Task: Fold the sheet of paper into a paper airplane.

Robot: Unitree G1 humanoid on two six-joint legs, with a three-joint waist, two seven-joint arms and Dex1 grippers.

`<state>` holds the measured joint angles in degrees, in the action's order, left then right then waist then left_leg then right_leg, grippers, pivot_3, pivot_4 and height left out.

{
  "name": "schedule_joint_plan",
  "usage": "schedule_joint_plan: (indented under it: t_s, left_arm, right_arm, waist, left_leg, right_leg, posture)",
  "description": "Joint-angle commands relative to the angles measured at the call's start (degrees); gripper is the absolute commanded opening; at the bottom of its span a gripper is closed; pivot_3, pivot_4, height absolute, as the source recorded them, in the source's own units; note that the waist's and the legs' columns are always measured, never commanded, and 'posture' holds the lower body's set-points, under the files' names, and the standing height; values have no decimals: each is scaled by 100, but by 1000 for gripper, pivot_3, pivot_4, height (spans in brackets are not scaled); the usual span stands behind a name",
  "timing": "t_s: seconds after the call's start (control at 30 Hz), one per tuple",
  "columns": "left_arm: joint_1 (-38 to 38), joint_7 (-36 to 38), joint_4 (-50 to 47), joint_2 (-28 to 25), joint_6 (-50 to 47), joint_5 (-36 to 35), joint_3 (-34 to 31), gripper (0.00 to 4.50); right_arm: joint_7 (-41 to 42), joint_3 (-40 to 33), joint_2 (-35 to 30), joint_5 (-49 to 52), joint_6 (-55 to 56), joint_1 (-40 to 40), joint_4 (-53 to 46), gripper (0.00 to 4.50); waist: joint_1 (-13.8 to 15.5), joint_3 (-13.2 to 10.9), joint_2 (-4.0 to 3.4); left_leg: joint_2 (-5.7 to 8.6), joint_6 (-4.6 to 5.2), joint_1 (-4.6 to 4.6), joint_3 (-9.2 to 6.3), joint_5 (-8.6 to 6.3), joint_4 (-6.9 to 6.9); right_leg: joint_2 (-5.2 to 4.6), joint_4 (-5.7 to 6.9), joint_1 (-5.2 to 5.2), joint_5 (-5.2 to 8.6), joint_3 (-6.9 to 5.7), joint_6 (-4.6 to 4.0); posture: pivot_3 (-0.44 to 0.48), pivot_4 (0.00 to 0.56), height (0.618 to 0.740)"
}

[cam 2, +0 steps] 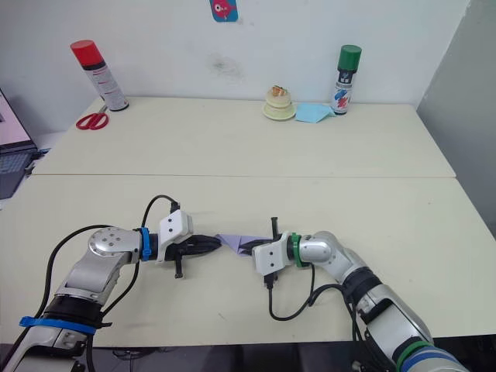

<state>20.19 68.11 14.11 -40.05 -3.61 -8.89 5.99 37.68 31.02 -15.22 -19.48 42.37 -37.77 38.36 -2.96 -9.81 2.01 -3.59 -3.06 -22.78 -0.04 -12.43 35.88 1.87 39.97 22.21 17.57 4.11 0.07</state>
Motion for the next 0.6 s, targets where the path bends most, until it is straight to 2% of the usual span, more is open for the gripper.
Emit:
schedule_joint_plan:
  t_s: [0.03, 0.6]
  left_arm:
    - [-81, 21, 65, -55, -69, 84, 78, 356]
    - [-108, 30, 12, -73, -108, 54, 52, 356]
  right_arm:
    - [-102, -73, -111, -143, 30, -112, 152, 24]
    - [9, 145, -165, -435, -88, -90, 383, 24]
  waist:
    - [0, 0, 0]
    - [-1, 0, 0]
  left_leg:
    - [0, 0, 0, 0, 0, 0]
    - [-1, 0, 2, -1, 0, 4]
  right_leg:
    - [0, 0, 0, 0, 0, 0]
    - [0, 2, -1, -1, 0, 2]
  posture:
    - [0, 150, 737]
    - [0, 150, 737]
